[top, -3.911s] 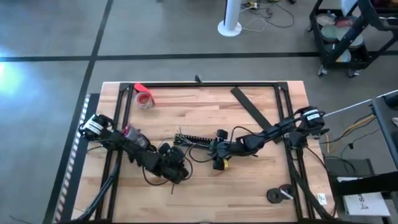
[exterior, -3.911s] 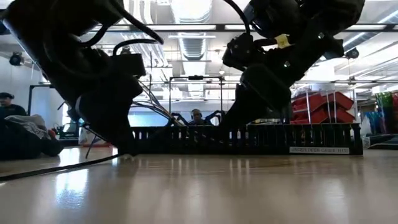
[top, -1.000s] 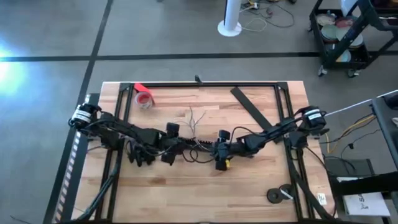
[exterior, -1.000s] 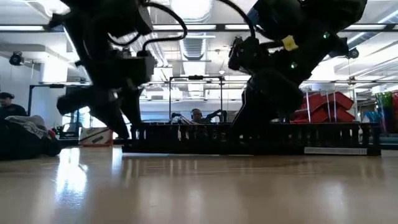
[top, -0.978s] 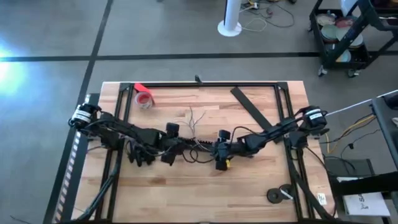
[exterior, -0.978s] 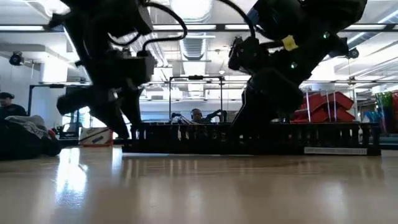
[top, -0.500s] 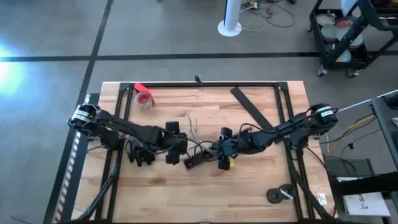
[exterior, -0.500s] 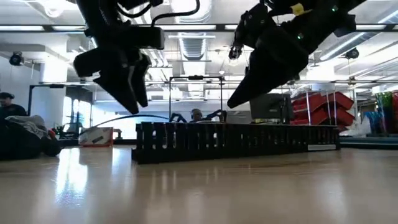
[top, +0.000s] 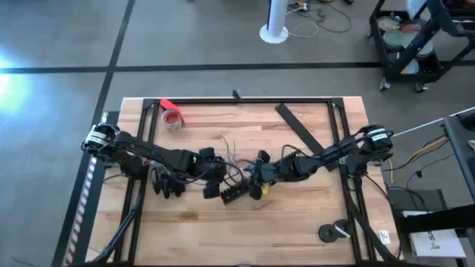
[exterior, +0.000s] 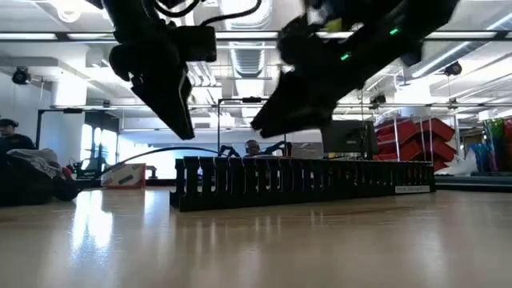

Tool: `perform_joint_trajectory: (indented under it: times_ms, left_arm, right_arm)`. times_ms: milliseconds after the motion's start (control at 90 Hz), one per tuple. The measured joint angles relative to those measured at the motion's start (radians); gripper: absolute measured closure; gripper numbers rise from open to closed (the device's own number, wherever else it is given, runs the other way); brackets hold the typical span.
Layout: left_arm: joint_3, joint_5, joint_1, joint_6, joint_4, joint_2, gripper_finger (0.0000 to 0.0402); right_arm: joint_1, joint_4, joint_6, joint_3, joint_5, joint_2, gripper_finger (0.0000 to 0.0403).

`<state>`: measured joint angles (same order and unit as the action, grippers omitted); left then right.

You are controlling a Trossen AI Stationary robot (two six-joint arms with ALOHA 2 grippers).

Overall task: Ziptie cables
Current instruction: Put the zip-tied cables into the black cable duct

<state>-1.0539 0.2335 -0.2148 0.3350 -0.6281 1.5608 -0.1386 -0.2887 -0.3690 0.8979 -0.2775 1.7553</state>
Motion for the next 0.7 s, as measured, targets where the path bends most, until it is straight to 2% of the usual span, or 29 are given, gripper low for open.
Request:
perform_joint_trajectory:
  times_ms: [156, 344, 533, 700]
  left_arm:
    - [0.002, -0.071, -0.043, 0.116, 0.000, -0.002, 0.0195]
    - [0.002, -0.067, -0.138, 0.284, 0.033, -0.001, 0.0224]
    - [0.017, -0.005, -0.244, 0.420, 0.183, 0.019, 0.0245]
    - [0.040, 0.081, -0.322, 0.533, 0.292, 0.049, 0.0260]
  right_arm:
    - [0.070, 0.068, -0.068, 0.088, 0.126, 0.070, 0.0217]
    - [0.104, 0.207, -0.092, 0.185, 0.148, 0.157, 0.0217]
    - [0.106, 0.248, -0.093, 0.271, 0.182, 0.238, 0.0224]
    - [0.106, 0.258, -0.093, 0.285, 0.179, 0.261, 0.0265]
